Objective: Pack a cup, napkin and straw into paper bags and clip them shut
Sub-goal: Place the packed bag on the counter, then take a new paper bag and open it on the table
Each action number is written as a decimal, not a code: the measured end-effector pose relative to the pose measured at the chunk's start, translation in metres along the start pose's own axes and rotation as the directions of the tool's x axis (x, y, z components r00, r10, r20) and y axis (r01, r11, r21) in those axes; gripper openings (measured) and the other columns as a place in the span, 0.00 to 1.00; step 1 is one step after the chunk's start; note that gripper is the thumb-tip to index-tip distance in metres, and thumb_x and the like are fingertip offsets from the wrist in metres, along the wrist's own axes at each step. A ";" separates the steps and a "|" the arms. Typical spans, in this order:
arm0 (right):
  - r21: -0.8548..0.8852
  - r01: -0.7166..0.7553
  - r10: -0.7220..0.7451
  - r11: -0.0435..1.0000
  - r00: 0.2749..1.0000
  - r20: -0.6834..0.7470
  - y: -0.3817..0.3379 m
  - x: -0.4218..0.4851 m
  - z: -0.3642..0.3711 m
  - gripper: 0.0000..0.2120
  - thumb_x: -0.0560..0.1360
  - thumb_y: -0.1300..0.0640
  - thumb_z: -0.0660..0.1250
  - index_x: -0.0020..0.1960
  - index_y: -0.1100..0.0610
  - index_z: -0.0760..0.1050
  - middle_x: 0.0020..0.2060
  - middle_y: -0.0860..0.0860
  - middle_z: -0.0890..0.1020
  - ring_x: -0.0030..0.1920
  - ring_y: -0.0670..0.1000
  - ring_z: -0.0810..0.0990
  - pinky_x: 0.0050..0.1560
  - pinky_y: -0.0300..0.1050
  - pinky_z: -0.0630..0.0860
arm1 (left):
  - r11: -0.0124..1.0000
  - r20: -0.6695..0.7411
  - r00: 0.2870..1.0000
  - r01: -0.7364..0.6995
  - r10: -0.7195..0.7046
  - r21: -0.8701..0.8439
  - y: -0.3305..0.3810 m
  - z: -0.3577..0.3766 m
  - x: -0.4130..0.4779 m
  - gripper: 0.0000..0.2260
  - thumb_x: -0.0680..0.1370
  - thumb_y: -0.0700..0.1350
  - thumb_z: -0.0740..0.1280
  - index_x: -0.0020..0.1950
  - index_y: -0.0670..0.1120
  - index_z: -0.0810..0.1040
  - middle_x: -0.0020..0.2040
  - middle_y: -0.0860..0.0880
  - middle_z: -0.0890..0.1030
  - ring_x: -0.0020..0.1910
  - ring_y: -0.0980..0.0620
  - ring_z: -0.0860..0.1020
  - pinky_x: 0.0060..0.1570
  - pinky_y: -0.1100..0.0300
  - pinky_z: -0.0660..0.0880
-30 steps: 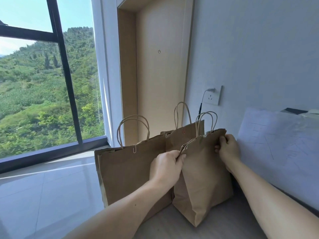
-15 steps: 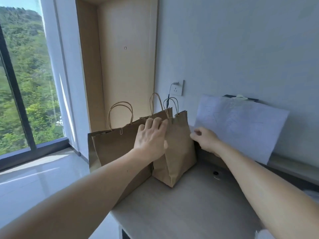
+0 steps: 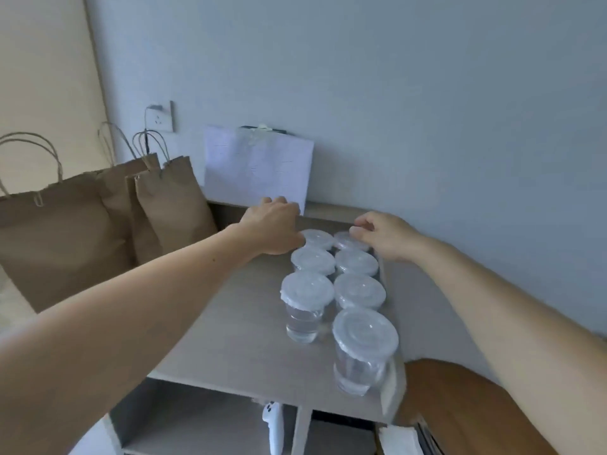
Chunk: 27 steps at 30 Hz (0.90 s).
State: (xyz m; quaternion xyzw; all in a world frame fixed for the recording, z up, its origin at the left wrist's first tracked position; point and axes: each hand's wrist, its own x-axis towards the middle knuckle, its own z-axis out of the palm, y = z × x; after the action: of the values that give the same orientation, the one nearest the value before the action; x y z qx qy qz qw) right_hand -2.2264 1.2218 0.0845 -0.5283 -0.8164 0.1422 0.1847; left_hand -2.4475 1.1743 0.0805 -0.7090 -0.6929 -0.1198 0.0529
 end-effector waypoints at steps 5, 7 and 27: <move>-0.037 -0.140 0.138 0.989 0.989 -0.059 0.105 -0.073 -0.050 0.21 0.82 0.47 0.61 0.70 0.58 0.70 0.68 0.55 0.74 0.67 0.54 0.73 0.65 0.45 0.68 | 0.985 0.056 0.984 -0.168 0.170 -0.045 0.126 0.012 0.020 0.23 0.76 0.56 0.66 0.70 0.50 0.72 0.67 0.46 0.72 0.66 0.42 0.68 0.60 0.49 0.70; -0.036 -0.190 0.187 0.981 0.980 -0.071 0.151 -0.105 -0.075 0.22 0.82 0.48 0.60 0.71 0.58 0.70 0.70 0.54 0.73 0.69 0.54 0.72 0.66 0.45 0.67 | 0.974 0.069 0.973 -0.214 0.219 -0.069 0.184 0.017 0.029 0.26 0.75 0.56 0.67 0.71 0.51 0.71 0.68 0.47 0.71 0.67 0.42 0.68 0.63 0.49 0.70; 0.096 -0.671 0.677 0.735 0.716 -0.172 0.527 -0.315 -0.168 0.26 0.80 0.47 0.61 0.63 0.71 0.70 0.60 0.68 0.76 0.59 0.67 0.75 0.60 0.64 0.73 | 0.808 0.281 0.760 -0.524 0.587 -0.270 0.628 0.180 0.083 0.26 0.78 0.56 0.65 0.74 0.49 0.68 0.71 0.47 0.70 0.69 0.44 0.68 0.62 0.51 0.68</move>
State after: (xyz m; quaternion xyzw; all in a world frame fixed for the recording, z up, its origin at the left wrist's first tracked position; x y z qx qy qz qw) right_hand -1.6061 1.1515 -0.0382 -0.7979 -0.5438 0.1582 0.2065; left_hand -1.8039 1.2770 -0.0162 -0.8942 -0.4352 -0.0305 -0.1008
